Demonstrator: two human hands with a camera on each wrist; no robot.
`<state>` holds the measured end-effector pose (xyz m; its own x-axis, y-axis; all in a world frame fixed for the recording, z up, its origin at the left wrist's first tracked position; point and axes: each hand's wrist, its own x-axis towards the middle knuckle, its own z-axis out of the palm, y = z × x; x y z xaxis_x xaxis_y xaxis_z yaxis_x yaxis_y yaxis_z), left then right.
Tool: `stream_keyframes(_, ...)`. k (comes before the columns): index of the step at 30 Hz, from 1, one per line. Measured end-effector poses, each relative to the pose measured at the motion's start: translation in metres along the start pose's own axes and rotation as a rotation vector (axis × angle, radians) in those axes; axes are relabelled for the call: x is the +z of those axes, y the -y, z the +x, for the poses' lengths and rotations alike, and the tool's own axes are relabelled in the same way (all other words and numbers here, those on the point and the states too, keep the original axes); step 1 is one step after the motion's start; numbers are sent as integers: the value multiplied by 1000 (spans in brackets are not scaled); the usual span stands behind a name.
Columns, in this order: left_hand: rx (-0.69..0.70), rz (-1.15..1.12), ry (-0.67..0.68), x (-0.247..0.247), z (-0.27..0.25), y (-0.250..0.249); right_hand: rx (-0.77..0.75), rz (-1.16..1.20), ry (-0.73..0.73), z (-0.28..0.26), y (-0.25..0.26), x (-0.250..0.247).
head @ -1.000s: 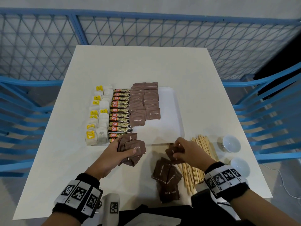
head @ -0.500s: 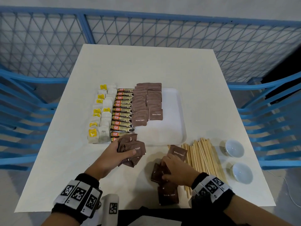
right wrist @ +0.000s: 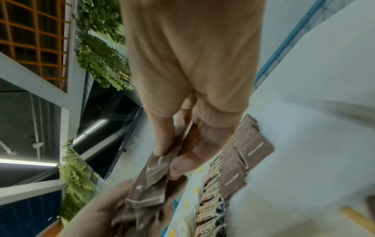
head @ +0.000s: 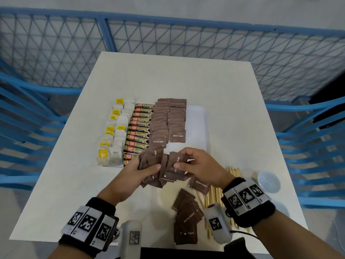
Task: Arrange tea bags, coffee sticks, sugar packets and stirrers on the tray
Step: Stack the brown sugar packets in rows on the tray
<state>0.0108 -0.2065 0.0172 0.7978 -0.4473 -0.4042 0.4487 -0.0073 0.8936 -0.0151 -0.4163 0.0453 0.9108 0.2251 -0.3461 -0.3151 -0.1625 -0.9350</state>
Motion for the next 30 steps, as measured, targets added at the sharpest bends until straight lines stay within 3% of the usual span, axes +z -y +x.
stream_keyframes(8, 34, -57, -136, 12, 3, 7, 0, -12, -82, 13, -6, 7)
stream_keyframes(14, 98, -98, -258, 1, 0, 17, 84, 12, 5, 21, -22, 27)
stream_keyframes(19, 55, -101, -258, -21, -4, 20, 87, 257, -67, 36, -27, 34)
stream_keyframes(22, 33, -111, -265, -35, -3, 19, 75, 339, -184, 47, -28, 27)
stream_keyframes(30, 33, -170, -238, -53, 7, 17, 160, -126, -407, 83, -45, -31)
